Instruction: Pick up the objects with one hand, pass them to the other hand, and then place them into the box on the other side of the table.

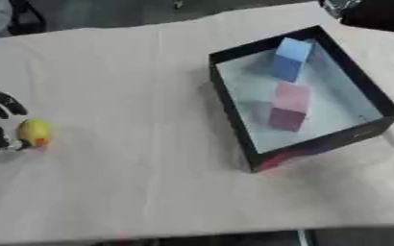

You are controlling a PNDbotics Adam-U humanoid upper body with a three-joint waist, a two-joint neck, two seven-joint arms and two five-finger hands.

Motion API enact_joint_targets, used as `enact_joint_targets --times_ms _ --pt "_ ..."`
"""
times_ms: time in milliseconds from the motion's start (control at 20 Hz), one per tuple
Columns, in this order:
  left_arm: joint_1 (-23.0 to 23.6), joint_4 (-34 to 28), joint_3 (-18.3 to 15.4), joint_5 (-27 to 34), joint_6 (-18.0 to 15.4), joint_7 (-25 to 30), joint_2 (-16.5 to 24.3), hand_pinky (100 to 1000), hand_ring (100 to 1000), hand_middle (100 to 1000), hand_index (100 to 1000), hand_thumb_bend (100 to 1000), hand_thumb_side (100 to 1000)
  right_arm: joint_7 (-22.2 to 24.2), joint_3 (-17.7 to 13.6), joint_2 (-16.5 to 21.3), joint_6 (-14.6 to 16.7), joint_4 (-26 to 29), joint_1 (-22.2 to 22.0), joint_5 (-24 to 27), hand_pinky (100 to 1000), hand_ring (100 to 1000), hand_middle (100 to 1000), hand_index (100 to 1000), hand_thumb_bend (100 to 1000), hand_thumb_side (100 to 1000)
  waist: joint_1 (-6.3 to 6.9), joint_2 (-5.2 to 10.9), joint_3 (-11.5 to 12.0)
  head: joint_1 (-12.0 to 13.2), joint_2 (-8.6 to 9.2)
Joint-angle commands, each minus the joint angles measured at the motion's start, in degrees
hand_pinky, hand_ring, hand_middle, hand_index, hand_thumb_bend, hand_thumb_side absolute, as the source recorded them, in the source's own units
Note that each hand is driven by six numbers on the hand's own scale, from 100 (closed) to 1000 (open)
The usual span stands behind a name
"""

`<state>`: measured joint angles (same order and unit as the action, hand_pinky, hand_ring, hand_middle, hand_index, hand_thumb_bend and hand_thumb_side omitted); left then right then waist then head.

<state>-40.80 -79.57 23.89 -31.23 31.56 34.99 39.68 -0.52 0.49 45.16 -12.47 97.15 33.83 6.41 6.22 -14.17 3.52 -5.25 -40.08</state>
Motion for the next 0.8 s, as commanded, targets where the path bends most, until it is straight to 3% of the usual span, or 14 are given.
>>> enact_joint_targets --times_ms 50,250,800 --pt "-1.2 0.1 -0.4 -0.5 0.1 0.7 1.0 859 838 794 778 408 100 0.2 -0.5 1.1 0.2 0.6 1.1 0.2 916 870 810 854 315 223 -0.13 1.15 0.0 0.0 0.73" --pt "-1.3 0.6 -0.3 -1.0 -0.1 0.5 0.7 857 838 793 766 362 100 0.2 -0.5 1.0 0.2 0.6 1.1 0.2 917 870 810 853 312 225 -0.11 1.05 -0.1 0.0 0.8" --pt "-1.8 4.2 -0.4 -3.6 -1.4 0.7 -0.7 853 840 796 783 398 100 0.3 -0.6 1.0 0.3 0.5 1.0 0.2 918 871 810 852 312 228 -0.09 0.74 -0.4 0.0 0.89"
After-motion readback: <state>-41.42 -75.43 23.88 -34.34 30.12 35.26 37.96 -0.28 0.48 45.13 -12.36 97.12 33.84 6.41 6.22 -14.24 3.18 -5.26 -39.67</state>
